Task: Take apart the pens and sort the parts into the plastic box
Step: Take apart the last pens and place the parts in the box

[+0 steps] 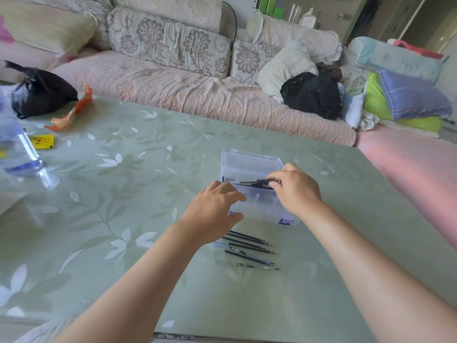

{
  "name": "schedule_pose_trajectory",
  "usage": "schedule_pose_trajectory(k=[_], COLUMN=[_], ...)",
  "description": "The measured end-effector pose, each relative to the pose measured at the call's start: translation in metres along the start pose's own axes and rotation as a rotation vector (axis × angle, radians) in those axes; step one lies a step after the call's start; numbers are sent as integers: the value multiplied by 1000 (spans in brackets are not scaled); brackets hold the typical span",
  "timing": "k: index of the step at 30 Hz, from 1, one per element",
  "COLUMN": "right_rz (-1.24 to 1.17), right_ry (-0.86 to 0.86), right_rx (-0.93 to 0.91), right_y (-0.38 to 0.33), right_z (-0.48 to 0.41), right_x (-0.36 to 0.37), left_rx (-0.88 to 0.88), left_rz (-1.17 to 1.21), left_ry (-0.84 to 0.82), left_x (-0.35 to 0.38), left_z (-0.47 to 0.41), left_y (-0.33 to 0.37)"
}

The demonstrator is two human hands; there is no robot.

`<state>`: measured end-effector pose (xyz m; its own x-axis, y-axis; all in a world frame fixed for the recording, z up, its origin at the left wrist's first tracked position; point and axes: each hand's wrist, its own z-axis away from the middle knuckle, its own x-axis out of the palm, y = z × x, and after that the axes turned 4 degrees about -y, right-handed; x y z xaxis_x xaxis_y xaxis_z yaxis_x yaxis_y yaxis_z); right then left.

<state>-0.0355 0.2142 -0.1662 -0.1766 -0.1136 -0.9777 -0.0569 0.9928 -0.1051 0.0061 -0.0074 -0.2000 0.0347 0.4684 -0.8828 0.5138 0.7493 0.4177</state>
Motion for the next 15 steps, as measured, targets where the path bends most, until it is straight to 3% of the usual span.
schedule_pose_trajectory(k=[11,15], right_rz=[-108,-128], right_ry=[-130,-59], right_rx=[-46,-94], right_y=[-2,0], right_z=[-4,6], right_x=[12,1], left_rx=[20,57], left_rz=[-9,-21], left_ry=[-66,3], left_x=[0,-5], left_z=[2,7], left_y=[-3,0])
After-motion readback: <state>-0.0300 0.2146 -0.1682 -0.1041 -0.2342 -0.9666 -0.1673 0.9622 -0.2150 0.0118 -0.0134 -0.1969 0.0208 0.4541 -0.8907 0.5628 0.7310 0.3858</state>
